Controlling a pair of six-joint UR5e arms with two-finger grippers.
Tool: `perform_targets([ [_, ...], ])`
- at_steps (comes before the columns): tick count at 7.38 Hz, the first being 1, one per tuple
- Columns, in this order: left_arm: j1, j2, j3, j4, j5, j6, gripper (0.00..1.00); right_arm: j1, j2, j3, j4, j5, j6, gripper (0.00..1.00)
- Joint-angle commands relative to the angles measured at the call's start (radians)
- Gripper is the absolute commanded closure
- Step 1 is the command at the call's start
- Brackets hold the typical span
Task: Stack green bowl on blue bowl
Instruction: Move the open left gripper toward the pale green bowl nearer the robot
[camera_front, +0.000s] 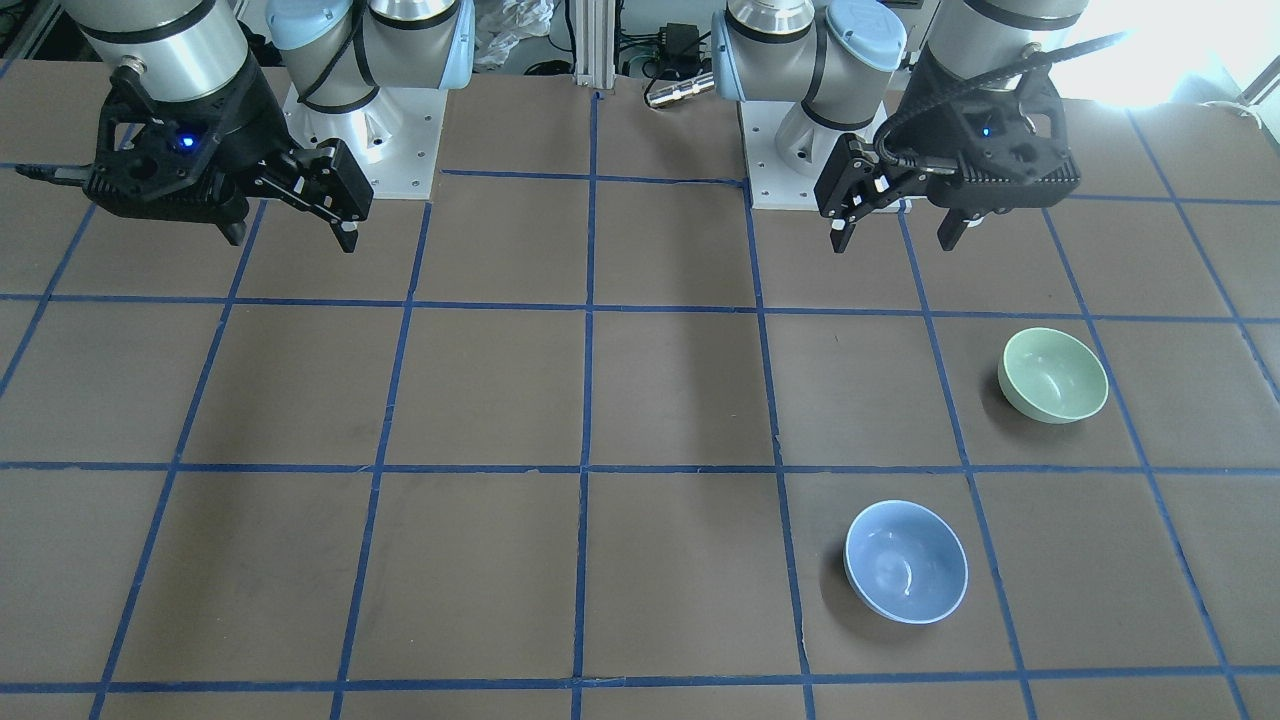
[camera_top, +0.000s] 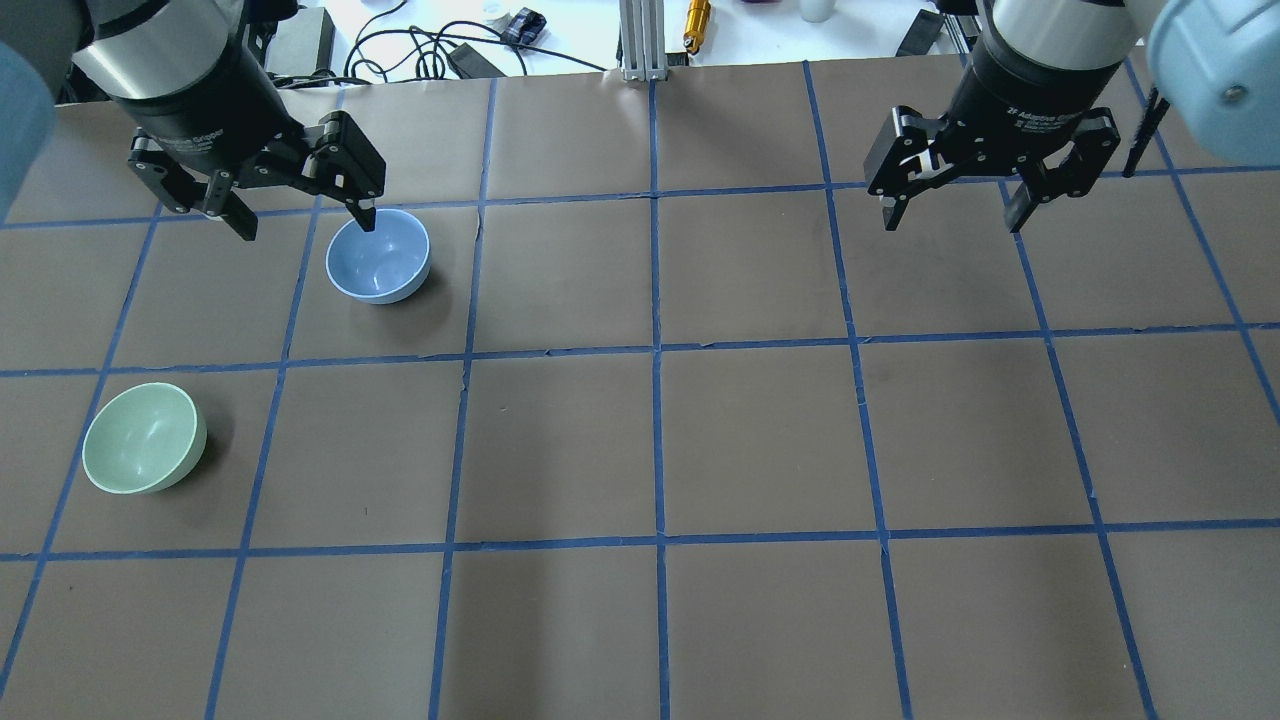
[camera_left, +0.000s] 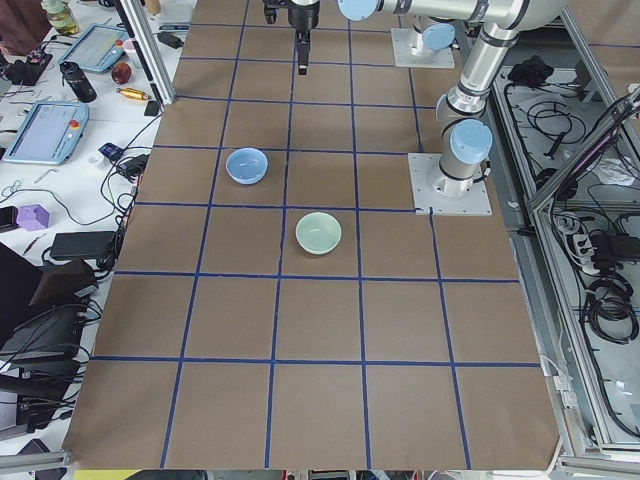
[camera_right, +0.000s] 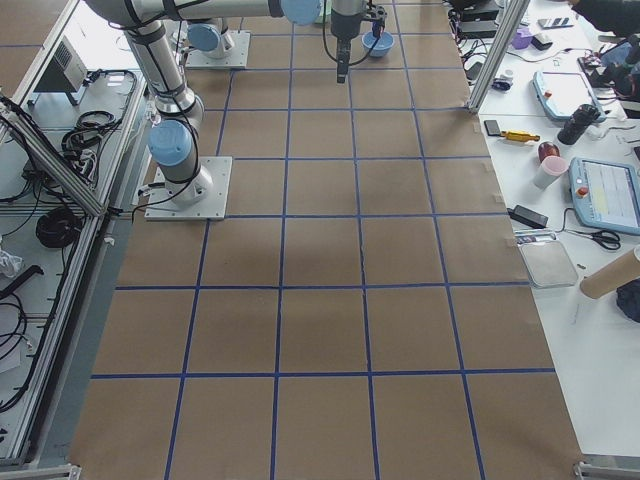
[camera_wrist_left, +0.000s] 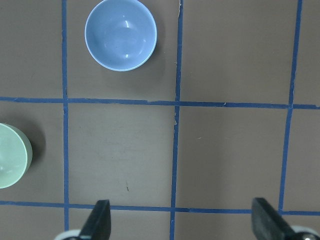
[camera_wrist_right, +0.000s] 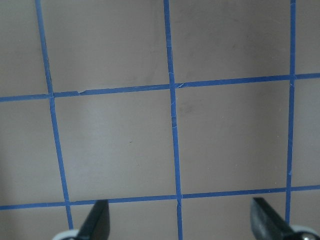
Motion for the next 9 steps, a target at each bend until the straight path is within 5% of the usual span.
perform_targets([
  [1,-0.001,0.0,0.002,0.001,0.0,0.008,0.0,0.0,0.0,0.0,0.0,0.0,0.0,0.0],
  [6,0.013,0.016,0.0,-0.005,0.005,0.049,0.0,0.0,0.0,0.0,0.0,0.0,0.0,0.0],
  [9,0.203,0.016,-0.077,0.002,-0.004,0.255,0.0,0.0,0.0,0.0,0.0,0.0,0.0,0.0],
])
